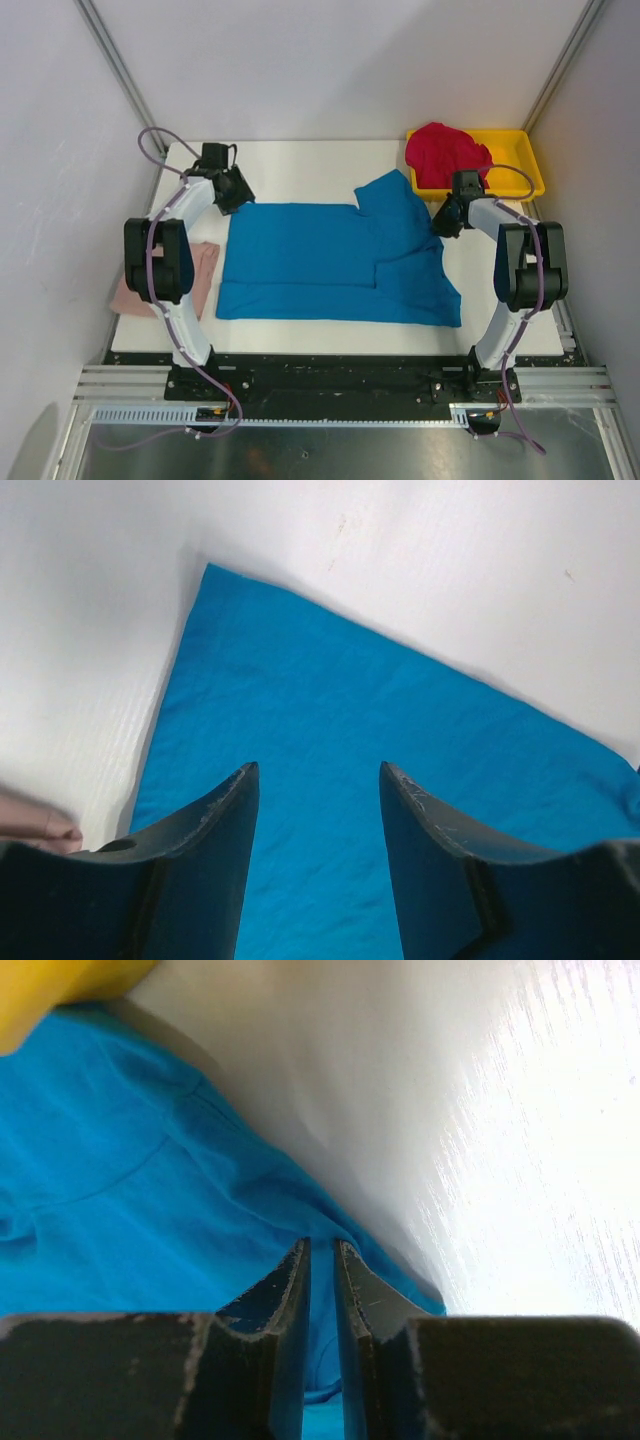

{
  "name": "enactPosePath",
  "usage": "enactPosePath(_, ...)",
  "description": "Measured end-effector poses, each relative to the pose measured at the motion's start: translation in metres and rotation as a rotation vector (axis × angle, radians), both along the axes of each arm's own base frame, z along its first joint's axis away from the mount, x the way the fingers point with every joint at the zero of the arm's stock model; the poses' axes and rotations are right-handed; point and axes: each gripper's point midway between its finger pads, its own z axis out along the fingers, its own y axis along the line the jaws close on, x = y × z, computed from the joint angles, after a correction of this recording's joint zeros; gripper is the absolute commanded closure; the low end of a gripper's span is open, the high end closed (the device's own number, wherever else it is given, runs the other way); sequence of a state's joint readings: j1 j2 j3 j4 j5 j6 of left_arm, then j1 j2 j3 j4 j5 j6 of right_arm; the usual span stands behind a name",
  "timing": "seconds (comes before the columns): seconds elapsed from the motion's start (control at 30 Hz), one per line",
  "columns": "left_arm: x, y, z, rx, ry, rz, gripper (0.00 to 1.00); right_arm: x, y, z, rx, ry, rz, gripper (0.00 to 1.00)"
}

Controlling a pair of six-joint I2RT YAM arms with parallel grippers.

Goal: Fold and stack the t-shirts
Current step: Grap the side of the flattened tshirt furthest away from the robot with both arms

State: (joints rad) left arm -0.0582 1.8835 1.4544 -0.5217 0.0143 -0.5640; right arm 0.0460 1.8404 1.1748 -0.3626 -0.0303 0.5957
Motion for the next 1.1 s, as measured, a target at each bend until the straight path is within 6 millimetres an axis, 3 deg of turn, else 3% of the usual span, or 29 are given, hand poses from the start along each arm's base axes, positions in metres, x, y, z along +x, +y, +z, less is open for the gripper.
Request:
enactPosePath(0.17,0.008,-0.004,-0.017,-0.002,0.028,-0.027,0.44,0.013,0.0,0.006,-0.018,-0.016,0.03,0.8)
enactPosePath(0.27,0.014,-0.006,-0.024,0.002,0.037,-0.039,0.44,0.021,0.0,-0.004,-0.031,0.0,0.052,0.8)
enactPosePath(0.5,0.03,-0.002,-0.026,0.042,0.018,-0.065,0.45,0.024,-0.004,-0.011,-0.076,0.019,0.061,0.8)
enactPosePath(0.63,0.039,0.006,-0.026,0.093,0.003,-0.064,0.46,0.025,-0.004,-0.011,-0.096,0.018,0.069,0.8)
enactPosePath(1.1,0.058,0.039,-0.056,0.271,0.044,0.001,0.53,0.018,0.014,-0.006,-0.135,0.039,0.119,0.8)
